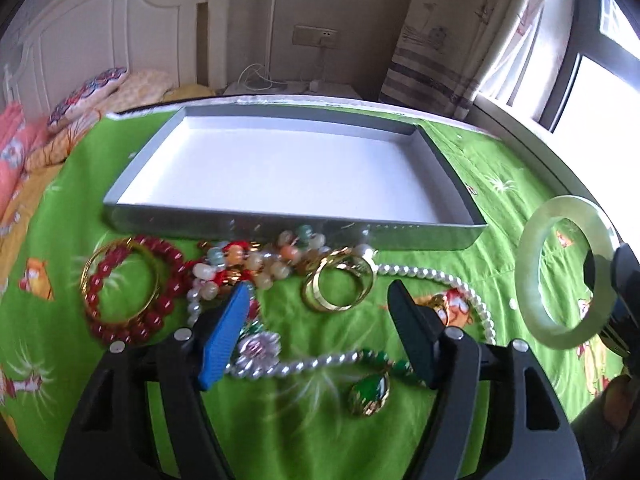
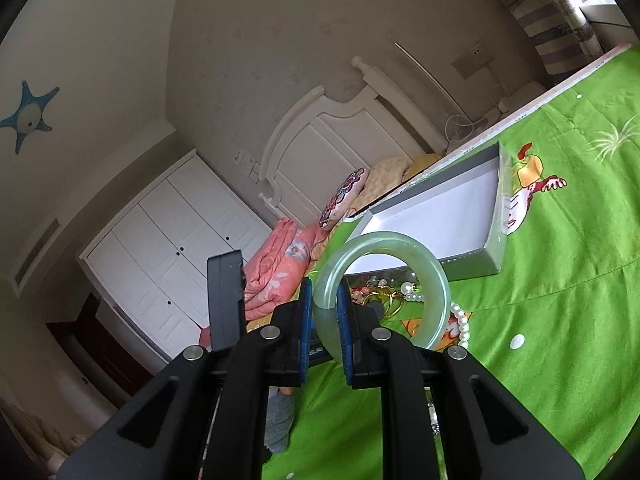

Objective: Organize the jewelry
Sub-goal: 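Drop the gold ring in the tray with the left gripper while the right places the bangle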

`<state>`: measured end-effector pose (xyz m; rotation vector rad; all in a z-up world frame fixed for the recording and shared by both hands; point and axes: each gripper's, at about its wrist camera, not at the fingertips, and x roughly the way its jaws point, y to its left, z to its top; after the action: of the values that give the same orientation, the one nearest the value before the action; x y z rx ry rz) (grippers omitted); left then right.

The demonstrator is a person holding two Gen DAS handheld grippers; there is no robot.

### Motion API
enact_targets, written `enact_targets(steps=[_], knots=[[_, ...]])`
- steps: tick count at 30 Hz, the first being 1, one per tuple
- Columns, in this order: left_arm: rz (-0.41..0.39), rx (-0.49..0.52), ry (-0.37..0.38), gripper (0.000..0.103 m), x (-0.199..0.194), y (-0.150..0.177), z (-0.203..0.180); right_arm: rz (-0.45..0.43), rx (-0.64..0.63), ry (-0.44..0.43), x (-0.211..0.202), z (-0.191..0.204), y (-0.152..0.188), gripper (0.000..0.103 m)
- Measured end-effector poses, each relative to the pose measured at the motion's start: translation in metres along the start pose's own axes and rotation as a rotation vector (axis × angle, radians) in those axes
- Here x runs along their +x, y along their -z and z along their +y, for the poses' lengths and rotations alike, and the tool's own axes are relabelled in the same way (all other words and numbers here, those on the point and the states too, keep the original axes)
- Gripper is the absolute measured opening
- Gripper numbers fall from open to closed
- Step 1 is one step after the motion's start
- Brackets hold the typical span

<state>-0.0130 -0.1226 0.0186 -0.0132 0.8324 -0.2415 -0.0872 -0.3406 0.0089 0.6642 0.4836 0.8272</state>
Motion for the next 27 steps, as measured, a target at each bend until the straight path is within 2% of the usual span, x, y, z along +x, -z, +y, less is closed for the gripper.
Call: enact_targets(steps=[5, 7, 8, 12, 18, 21, 27], knots=[[-0.01, 0.102, -0.082, 0.065, 0.009, -0.005, -0.024, -0.014, 0.014, -0.001, -0.004, -0.001, 0.001, 0.015], [0.017, 0.143, -0.123, 0.055, 0.018, -0.006, -0.029, -0.012, 0.01, 0.0, -0.003, 0.0, 0.001, 0.015], [0.033, 0.143, -0.119, 0.049, 0.02, -0.006, -0.028, -0.011, 0.004, 0.004, -0.003, 0.001, 0.002, 0.015], [0.005, 0.132, -0.071, 0.038, 0.014, -0.006, -0.023, -0.009, -0.015, 0.014, -0.002, 0.005, 0.002, 0.015], [-0.057, 0.081, 0.013, 0.037, -0.019, 0.009, -0.009, -0.014, -0.017, 0.016, -0.001, 0.006, 0.002, 0.015], [-0.097, 0.066, 0.031, 0.038, -0.034, 0.01, -0.005, -0.013, -0.023, 0.019, -0.001, 0.006, 0.002, 0.015], [-0.153, 0.024, 0.054, 0.037, -0.054, -0.006, 0.008, 0.002, -0.015, 0.053, 0.005, 0.004, -0.002, 0.015]])
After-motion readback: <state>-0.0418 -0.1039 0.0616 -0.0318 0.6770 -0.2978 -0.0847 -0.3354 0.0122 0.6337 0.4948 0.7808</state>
